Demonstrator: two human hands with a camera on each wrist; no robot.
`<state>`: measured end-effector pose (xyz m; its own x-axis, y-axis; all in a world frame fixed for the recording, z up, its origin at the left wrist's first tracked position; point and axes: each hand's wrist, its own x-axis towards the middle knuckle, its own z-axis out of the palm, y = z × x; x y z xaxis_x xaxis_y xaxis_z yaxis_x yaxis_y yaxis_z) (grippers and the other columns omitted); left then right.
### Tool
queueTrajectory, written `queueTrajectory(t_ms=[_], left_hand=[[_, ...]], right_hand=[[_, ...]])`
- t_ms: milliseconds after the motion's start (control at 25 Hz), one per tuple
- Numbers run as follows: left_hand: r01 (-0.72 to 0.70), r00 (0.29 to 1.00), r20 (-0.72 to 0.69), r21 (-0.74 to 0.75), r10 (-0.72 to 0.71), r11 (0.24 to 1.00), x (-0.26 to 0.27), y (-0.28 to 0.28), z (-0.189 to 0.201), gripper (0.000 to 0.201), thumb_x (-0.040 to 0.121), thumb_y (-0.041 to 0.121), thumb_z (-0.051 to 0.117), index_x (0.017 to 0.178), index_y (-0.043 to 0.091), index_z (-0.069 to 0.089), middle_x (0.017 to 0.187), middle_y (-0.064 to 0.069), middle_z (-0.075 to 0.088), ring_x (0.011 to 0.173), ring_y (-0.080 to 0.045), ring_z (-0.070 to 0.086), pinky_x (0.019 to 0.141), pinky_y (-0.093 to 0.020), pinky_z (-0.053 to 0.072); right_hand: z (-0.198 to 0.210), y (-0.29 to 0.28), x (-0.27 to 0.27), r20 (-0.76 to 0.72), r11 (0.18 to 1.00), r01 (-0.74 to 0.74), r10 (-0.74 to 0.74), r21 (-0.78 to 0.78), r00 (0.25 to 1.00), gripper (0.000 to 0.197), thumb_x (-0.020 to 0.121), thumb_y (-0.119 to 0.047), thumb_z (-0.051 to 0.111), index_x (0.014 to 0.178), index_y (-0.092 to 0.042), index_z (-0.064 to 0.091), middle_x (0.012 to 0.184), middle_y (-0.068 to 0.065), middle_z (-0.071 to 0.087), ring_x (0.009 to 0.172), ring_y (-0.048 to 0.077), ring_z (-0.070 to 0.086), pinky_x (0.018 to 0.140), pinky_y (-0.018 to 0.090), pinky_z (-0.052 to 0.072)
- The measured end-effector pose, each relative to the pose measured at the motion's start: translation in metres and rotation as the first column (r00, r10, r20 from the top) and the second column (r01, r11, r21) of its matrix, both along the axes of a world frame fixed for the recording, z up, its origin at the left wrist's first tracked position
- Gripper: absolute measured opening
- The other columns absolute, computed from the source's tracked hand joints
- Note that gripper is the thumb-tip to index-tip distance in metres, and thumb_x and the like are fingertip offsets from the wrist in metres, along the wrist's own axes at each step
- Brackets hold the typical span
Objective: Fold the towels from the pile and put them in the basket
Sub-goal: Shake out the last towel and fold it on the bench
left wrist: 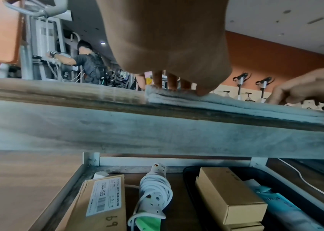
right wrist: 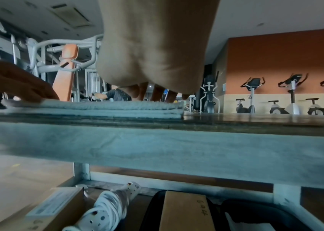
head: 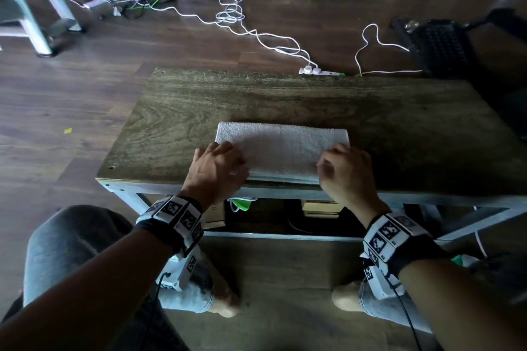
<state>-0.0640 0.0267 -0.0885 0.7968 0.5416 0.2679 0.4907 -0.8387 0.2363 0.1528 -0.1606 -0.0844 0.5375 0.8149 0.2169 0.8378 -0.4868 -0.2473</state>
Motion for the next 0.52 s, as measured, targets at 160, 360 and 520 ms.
queueTrajectory(t_ms=[160, 360, 520], left_hand=[[0.068, 0.995, 0.074, -0.003, -0.068, 0.998, 0.028, 0.006, 0.003, 0.029, 0.086, 0.042, 0.044, 0.085, 0.020, 0.063, 0.094, -0.001, 0.061, 0.092, -0.026, 0.057, 0.079, -0.039, 0.045], [0.030, 0.988, -0.142, -0.159, -0.053, 0.987, 0.079, -0.011, -0.018, 0.053, 0.100, 0.040, 0.029, 0.150, 0.021, 0.031, 0.158, 0.000, 0.029, 0.148, -0.021, 0.020, 0.119, -0.042, 0.021], [-0.001, 0.978, -0.205, -0.114, -0.022, 0.993, 0.073, -0.008, -0.027, 0.059, 0.099, 0.045, 0.011, 0.155, 0.027, 0.014, 0.164, 0.003, 0.007, 0.151, -0.018, 0.001, 0.123, -0.040, 0.002]], right_hand=[[0.015, 0.033, -0.018, 0.114, 1.000, 0.002, -0.005, 0.025, 0.993, 0.032, 0.093, -0.040, 0.038, 0.092, -0.024, 0.066, 0.101, -0.002, 0.059, 0.101, 0.020, 0.053, 0.096, 0.040, 0.038], [-0.028, 0.083, -0.030, -0.012, 0.968, -0.174, 0.175, -0.180, 0.985, 0.059, 0.100, -0.039, 0.017, 0.151, -0.014, 0.034, 0.158, 0.007, 0.033, 0.148, 0.023, 0.025, 0.120, 0.043, 0.020], [-0.033, 0.077, -0.026, 0.015, 0.975, -0.080, 0.084, -0.206, 0.996, 0.064, 0.099, -0.047, 0.008, 0.157, -0.024, 0.020, 0.165, 0.000, 0.017, 0.152, 0.019, 0.013, 0.122, 0.045, 0.014]])
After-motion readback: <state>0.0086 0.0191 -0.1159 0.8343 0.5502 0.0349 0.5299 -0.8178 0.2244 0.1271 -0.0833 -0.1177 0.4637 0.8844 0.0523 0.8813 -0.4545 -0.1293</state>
